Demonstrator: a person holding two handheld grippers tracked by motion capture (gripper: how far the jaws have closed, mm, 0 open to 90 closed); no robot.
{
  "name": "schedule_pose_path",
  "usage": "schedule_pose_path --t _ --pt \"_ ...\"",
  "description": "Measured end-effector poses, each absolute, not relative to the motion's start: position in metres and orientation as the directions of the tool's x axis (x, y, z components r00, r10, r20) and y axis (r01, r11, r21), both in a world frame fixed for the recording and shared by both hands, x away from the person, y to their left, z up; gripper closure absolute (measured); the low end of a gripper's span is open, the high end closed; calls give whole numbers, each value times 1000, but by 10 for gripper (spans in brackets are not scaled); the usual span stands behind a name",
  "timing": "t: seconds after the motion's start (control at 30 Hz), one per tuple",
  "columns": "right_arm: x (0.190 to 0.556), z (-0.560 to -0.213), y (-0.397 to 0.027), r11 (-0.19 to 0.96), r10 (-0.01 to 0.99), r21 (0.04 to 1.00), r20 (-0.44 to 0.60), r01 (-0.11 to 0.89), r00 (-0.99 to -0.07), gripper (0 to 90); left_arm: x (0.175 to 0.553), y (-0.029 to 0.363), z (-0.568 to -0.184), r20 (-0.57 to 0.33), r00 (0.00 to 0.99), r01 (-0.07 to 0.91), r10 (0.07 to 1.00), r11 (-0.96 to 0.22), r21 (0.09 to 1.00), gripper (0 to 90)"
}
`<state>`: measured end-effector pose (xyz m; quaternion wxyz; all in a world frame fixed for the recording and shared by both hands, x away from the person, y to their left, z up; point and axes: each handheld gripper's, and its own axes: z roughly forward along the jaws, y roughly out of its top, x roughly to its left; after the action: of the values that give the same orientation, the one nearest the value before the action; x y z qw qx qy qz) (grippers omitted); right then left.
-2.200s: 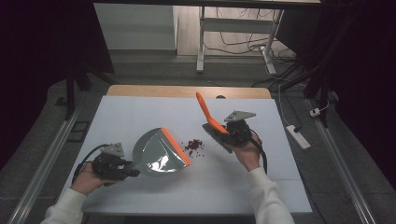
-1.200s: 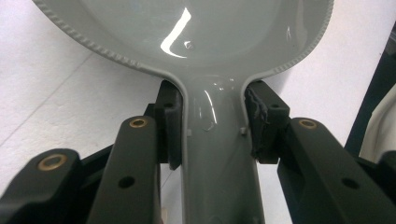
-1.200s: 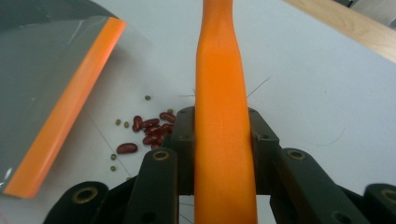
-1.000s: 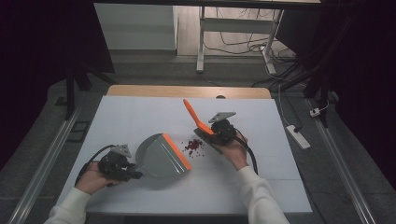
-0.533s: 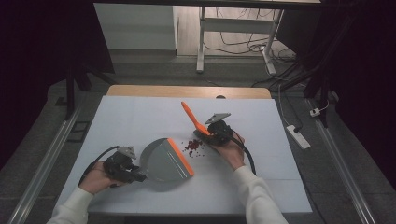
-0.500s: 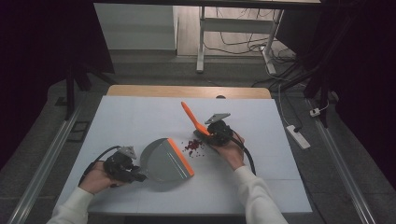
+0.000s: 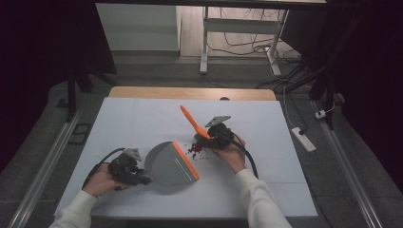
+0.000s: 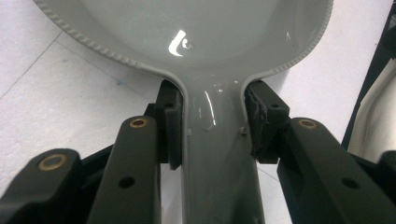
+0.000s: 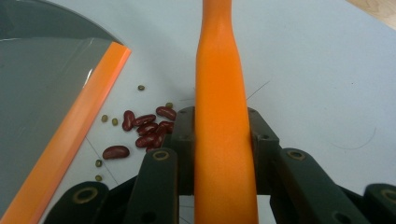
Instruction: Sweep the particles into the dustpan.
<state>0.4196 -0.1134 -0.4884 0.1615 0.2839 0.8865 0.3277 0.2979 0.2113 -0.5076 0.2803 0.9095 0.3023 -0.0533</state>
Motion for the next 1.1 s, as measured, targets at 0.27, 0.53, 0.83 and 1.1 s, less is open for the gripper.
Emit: schedule_pose_path --t 0.27,0.53,0.83,1.1 --pt "419 -488 -113 622 609 673 -93 401 -788 699 298 211 -508 -275 808 585 521 -655 479 617" --pt "416 -489 -107 638 590 668 -103 384 -801 699 297 208 -509 -273 805 588 526 -652 478 617" --pt "411 -489 -99 653 568 664 -112 364 -816 699 297 208 -509 -274 804 590 528 -650 479 617" --pt "407 -489 -92 667 550 659 -121 347 -826 699 296 208 -509 -274 805 589 527 -651 479 617"
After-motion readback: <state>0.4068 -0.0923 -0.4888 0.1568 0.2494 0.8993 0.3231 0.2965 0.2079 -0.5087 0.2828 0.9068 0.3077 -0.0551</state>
